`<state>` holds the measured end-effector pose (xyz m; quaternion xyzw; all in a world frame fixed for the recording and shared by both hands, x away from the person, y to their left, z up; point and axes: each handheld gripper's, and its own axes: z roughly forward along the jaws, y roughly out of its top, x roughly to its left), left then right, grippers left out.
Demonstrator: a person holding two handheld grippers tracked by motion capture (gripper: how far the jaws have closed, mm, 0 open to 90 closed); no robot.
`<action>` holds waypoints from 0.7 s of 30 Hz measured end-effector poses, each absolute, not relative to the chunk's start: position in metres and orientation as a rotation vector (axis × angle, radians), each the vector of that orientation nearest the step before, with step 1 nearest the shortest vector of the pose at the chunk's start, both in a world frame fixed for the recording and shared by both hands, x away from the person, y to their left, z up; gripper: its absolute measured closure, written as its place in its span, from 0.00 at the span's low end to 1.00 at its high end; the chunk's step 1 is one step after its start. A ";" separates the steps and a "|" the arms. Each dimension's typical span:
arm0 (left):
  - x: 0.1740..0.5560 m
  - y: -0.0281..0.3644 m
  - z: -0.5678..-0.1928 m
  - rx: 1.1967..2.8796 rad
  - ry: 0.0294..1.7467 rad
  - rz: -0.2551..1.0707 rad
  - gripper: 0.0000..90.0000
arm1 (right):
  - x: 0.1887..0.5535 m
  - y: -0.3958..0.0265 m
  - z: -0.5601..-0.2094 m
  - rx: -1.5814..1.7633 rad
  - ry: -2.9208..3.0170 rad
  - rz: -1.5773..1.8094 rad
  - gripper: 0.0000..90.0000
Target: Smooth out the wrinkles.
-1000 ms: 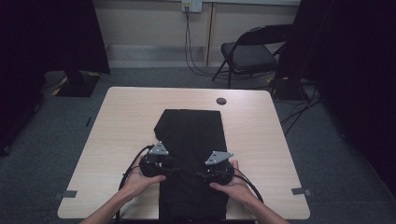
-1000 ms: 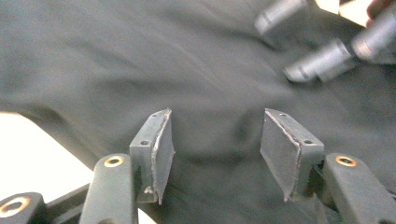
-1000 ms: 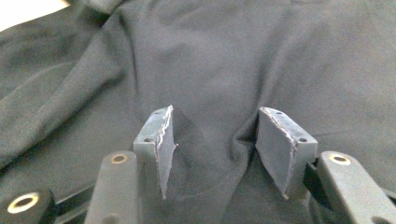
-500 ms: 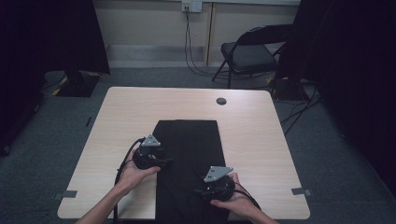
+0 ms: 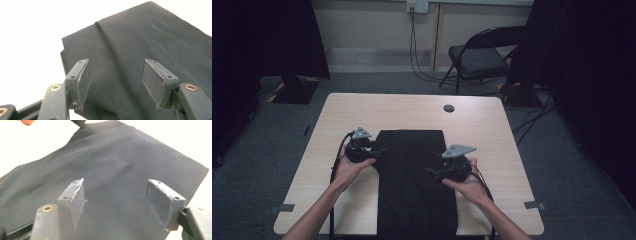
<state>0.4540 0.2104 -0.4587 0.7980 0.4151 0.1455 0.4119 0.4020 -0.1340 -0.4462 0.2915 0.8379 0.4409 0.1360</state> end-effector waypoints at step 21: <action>0.520 0.205 -0.483 2.019 1.157 0.364 0.39 | 0.547 -0.130 -0.492 1.195 2.290 1.026 0.28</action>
